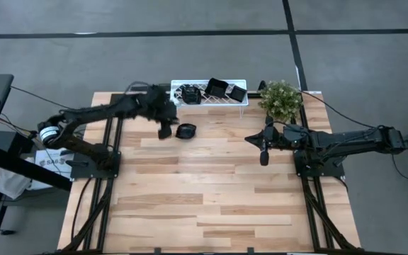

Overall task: Pick & Place Mini shaped plates
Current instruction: Stack the black leaf-shaped plate on top of the black leaf-shaped plate on the shelf

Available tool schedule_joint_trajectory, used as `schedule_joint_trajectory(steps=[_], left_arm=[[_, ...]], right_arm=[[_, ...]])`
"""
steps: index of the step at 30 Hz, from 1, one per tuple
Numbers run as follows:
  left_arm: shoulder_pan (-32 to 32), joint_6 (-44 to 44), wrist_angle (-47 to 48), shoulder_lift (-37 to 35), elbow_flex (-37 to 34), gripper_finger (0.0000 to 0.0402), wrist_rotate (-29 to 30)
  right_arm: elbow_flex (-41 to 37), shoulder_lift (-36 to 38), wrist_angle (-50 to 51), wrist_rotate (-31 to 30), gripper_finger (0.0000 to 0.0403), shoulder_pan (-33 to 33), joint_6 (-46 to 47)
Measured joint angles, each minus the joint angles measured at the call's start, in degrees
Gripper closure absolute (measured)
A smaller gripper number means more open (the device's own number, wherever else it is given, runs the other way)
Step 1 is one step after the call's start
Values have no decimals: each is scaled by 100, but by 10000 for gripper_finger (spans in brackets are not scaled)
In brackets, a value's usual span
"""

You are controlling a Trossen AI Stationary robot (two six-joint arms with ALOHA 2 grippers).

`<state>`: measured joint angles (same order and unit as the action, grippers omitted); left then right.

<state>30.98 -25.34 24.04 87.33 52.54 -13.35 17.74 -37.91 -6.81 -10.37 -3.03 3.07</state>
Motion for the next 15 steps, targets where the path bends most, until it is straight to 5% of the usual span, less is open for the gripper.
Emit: schedule_joint_trajectory(steps=[5, 12, 15], left_arm=[[-697, -77, -1081, 2, -818, 325, 138], [-1456, -941, -2409, 2, -1705, 325, 1716], [-1540, -948, -2527, 2, -1864, 325, 1897]], right_arm=[[0, 0, 0, 0, 397, 0, 0], [-1, 0, -2, 0, 397, 0, 0], [0, 0, -2, 0, 397, 0, 0]])
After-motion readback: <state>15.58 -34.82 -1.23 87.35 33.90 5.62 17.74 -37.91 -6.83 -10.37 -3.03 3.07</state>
